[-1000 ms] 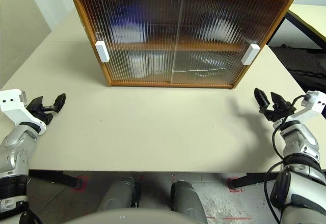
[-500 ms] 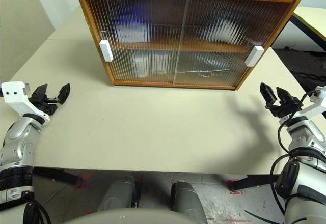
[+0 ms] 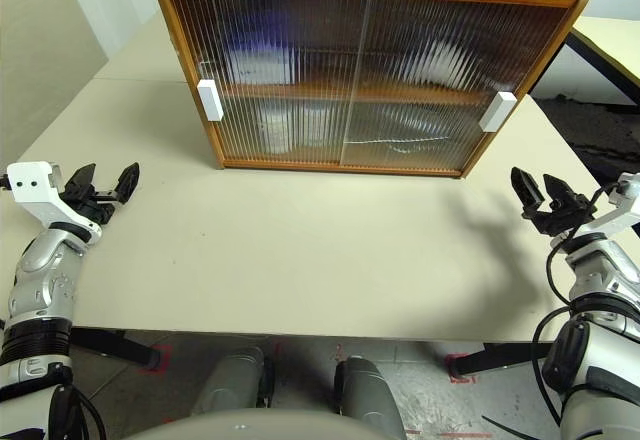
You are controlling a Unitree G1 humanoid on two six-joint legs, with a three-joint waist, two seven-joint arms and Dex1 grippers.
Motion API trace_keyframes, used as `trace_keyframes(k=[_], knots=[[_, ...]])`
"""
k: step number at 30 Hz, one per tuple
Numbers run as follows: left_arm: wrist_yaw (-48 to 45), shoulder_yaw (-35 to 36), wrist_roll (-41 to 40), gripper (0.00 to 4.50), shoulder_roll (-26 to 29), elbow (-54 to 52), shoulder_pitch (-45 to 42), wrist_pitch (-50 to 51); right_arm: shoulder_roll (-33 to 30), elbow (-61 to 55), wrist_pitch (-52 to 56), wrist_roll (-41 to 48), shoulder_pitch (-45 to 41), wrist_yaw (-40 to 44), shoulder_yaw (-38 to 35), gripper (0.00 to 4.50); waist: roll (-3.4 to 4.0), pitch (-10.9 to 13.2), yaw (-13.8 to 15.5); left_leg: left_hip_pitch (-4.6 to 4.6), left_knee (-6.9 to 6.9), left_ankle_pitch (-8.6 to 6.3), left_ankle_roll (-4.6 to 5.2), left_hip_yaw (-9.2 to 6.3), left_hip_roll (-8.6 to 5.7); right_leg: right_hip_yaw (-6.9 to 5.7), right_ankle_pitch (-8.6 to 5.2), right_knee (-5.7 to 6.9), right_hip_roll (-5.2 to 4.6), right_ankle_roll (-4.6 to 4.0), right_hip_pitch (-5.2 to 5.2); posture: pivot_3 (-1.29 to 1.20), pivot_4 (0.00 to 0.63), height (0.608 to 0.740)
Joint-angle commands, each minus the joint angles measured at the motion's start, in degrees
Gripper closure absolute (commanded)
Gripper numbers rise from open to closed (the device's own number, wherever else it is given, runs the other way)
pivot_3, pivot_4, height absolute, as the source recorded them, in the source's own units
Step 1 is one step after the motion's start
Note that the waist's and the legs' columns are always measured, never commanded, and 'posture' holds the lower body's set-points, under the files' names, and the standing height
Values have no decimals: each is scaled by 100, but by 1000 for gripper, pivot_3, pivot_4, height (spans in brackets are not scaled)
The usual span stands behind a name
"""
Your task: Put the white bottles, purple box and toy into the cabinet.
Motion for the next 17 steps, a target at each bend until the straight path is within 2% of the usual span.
trace_keyframes(k=[1, 17], knots=[[-79, -29, 57, 0, 33, 114, -53, -106, -91, 64, -51, 33, -11, 120, -80, 10, -2, -2, 1, 0, 1, 0, 0, 0, 0, 0, 0, 0, 0, 0, 1, 246, 8, 740], [-121, -199, 82, 0, -111, 307, -410, -128, -215, 33, 4, 55, 64, 184, -192, 10, -4, -20, -19, 2, 21, 0, 0, 2, 1, 2, 8, 6, 2, 3, 8, 215, 18, 740]])
